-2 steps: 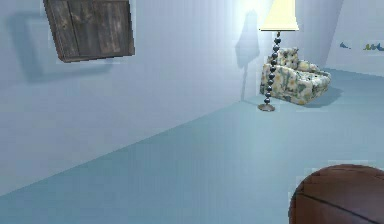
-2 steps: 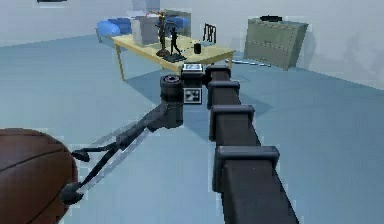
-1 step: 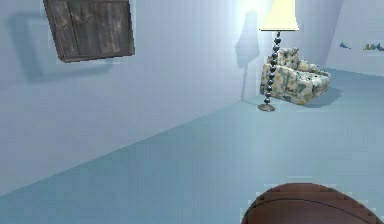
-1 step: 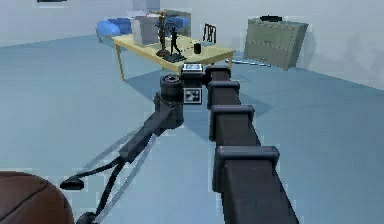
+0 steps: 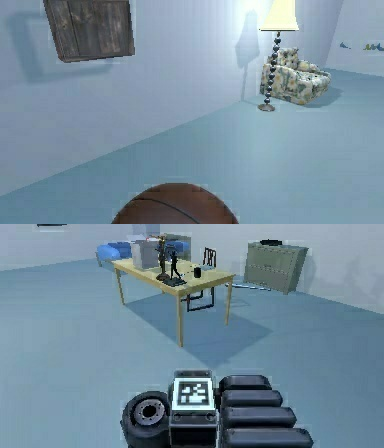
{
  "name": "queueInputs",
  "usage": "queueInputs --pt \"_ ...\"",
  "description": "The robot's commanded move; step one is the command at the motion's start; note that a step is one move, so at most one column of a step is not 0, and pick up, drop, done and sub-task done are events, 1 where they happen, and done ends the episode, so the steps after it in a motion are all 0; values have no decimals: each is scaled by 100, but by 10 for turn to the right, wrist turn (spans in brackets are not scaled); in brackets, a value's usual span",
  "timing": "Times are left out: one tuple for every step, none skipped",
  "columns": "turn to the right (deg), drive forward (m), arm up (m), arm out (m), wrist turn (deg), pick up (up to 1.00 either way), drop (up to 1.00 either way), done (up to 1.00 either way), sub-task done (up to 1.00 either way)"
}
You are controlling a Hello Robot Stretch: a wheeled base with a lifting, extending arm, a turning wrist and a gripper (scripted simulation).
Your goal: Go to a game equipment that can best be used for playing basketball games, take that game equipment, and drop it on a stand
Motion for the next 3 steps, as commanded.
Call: queueInputs --pt "-450 0 0 0 0 0 0 0 0" --pt "-450 0 0 0 0 0 0 0 0" --pt "-390 0 0 0 0 0 0 0 0"
